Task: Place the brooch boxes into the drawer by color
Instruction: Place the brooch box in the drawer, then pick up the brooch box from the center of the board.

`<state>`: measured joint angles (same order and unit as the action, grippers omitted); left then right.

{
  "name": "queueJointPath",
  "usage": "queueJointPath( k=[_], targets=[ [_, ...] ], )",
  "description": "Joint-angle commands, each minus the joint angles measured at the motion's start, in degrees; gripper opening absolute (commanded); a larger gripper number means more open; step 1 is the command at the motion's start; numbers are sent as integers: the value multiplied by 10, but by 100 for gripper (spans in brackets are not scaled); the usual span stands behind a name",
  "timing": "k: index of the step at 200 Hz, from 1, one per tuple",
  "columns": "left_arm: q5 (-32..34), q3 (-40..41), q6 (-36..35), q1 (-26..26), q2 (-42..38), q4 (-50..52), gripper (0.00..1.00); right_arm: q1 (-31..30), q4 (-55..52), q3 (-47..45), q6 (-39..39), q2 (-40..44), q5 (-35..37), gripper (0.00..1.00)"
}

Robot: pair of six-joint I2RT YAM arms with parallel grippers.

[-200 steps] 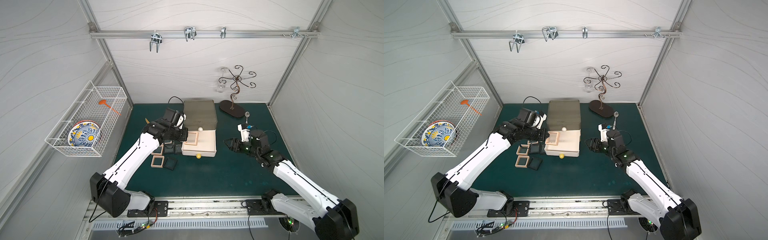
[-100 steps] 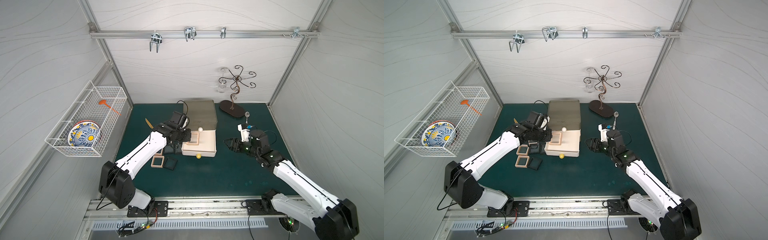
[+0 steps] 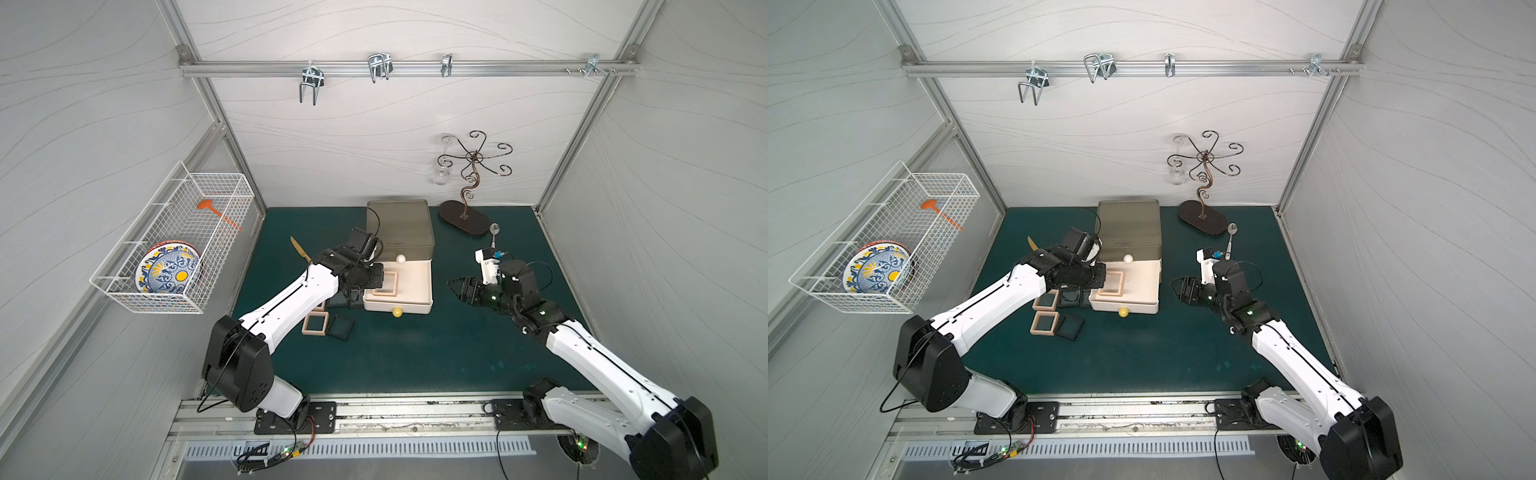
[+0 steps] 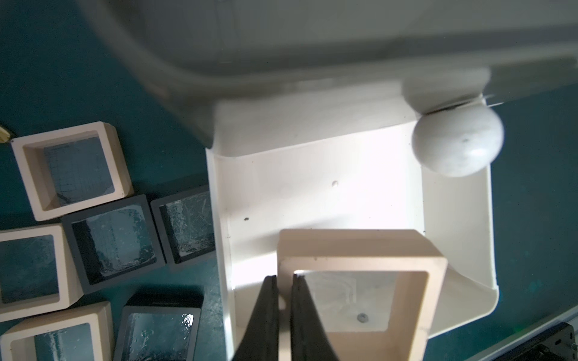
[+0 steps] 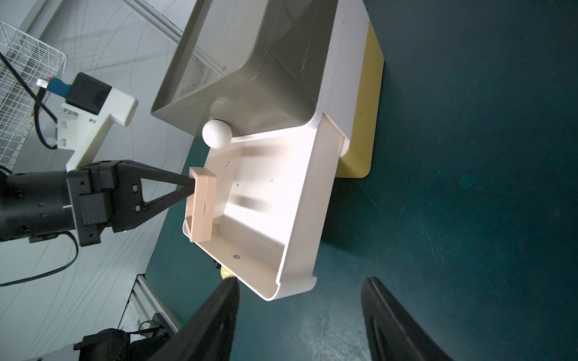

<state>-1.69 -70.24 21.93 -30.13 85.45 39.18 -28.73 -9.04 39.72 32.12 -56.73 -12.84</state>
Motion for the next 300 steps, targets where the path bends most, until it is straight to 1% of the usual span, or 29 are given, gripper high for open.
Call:
queueJointPath(
  k=[1,7,35,83,128,161,172,201,221,233,243,259,300],
  targets=[
    [13,-6,6,-2,4,-6,0,3,11,-4,-2,-4,-3,67],
    [14,-6,6,-2,5,-5,0,3,10,-4,-2,-4,-3,67],
    [18,-6,6,-3,6,-2,7,3,11,-6,-3,-2,-2,67],
    [26,1,7,-3,10,-3,25,3,13,-12,-1,1,-2,68],
    [52,-15,1,-2,-2,9,29,3,15,-14,-1,0,-3,67],
    [92,-46,-9,1,-47,32,32,3,17,-15,-2,-1,-3,67],
    [89,-63,-13,17,-56,48,34,3,19,-16,-3,-1,-4,67],
    [52,-85,-18,122,-57,74,36,3,27,-17,0,-10,-16,68],
    [28,-94,-19,188,-37,86,37,3,28,-14,-2,-14,-21,67],
    [14,-97,-16,216,-17,91,37,3,29,-14,-4,-17,-21,68],
    [4,-88,-8,229,1,82,36,3,30,-14,-4,-18,-23,68],
    [-8,-86,2,235,35,78,36,3,31,-11,-5,-26,-27,68],
    [10,-107,-2,245,115,70,36,3,37,-8,-7,-40,-31,68]
  ],
)
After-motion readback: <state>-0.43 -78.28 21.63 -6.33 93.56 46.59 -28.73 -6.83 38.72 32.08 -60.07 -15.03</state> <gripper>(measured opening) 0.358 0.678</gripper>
